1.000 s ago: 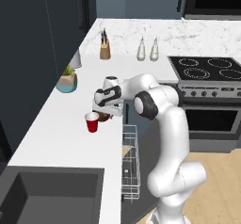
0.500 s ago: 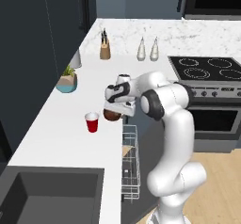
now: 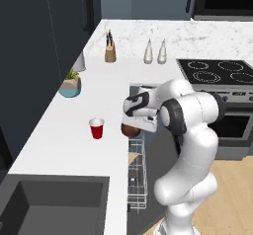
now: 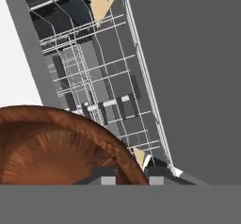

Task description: Pick up the cup and bowl from the counter, place them in the dishwasher, and close the dishwasher door.

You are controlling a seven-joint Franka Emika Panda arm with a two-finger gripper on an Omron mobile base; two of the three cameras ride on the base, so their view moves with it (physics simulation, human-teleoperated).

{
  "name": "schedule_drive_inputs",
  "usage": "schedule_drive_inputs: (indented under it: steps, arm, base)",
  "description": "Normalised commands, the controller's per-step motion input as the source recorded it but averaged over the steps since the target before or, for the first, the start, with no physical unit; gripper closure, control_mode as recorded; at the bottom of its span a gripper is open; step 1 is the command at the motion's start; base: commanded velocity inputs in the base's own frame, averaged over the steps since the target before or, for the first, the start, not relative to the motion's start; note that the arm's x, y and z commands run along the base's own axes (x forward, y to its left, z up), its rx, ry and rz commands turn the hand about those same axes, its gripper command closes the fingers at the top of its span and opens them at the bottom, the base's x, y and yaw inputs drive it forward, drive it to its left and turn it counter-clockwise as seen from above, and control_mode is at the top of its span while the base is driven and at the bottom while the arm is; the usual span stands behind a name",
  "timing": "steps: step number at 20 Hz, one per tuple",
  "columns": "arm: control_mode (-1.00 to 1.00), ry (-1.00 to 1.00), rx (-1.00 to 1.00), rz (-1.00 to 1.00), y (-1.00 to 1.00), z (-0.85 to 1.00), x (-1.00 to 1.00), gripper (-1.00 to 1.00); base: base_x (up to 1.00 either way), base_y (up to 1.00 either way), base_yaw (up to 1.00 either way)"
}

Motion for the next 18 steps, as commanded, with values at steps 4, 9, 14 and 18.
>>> schedule_drive_inputs:
  steps: [4,9,14,18]
  arm:
    - [-1.0,0.02,0.0,0.15,-0.52,-0.19,-0.12,1.0]
    - [-1.0,0.0,0.0,0.18,-0.27,-0.36,0.05,1.0]
    - [-1.0,-0.15,0.04,0.33,-0.41,-0.17,0.01,1.0]
    - [-1.0,-0.05,0.2,0.31,-0.23,-0.41,0.24,1.0]
  base:
    - [0.0,0.0,0.0]
    - [0.0,0.0,0.0]
    - [0.0,0.0,0.0]
    - [0.0,0.0,0.0]
